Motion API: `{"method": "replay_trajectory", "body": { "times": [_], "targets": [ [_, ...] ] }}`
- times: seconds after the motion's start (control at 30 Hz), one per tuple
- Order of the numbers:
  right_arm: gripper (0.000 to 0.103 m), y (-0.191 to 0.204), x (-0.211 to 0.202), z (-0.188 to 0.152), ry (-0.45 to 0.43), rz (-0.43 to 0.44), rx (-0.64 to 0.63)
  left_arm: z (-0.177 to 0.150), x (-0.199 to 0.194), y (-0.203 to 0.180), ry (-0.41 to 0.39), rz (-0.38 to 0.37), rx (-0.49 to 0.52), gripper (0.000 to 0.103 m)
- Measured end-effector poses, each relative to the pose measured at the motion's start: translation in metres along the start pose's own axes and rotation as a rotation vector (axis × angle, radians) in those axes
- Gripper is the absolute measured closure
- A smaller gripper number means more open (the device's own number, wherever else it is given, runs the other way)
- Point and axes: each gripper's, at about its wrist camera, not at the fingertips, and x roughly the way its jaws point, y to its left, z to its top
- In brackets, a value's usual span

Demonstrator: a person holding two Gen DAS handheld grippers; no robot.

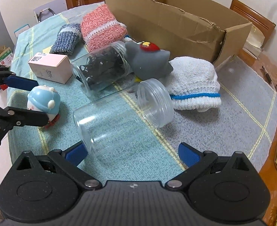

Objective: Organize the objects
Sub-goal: 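Grasp the blue-white figurine with left tool while right tool holds the clear jar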

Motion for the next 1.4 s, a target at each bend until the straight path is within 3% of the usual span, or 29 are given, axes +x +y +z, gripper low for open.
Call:
{"method": "replay_trajectory", "body": {
  "times": [0.07,0.17,0.27,0.6,0.8,1.07,1.4],
  "targets": [
    [0.0,0.0,0.0,0.0,-0.002,0.004,-0.005,0.0,0.001,-0.001,0.004,-0.012,-0.014,0.031],
    [0.0,-0.001,0.002,0.004,0.011,0.007,-0.015,0.0,0.003,-0.003,0.01,-0.025,-0.024,0.049],
    [0.0,0.0,0.001,0.007,0.008,-0.014,-0.052,-0.001,0.005,-0.001,0.016,-0.031,-0.045,0.054],
    [0.0,0.004,0.002,0.033,-0.019,-0.003,-0.201,0.0,0.003,0.003,0.019,-0.032,-0.053,0.055],
    [0.0,0.006,0.008,0.044,-0.02,0.026,-0.225,0.001,0.004,0.004,0.024,-0.027,-0.053,0.054],
    [0.008,0.009,0.005,0.044,-0.009,0.031,-0.2,0.003,0.003,0.004,0.03,-0.031,-0.03,0.056],
    [0.009,0.008,-0.01,0.045,0.05,0.027,-0.038,0.016,-0.005,0.0,0.058,-0.053,0.035,0.058]
  ]
}}
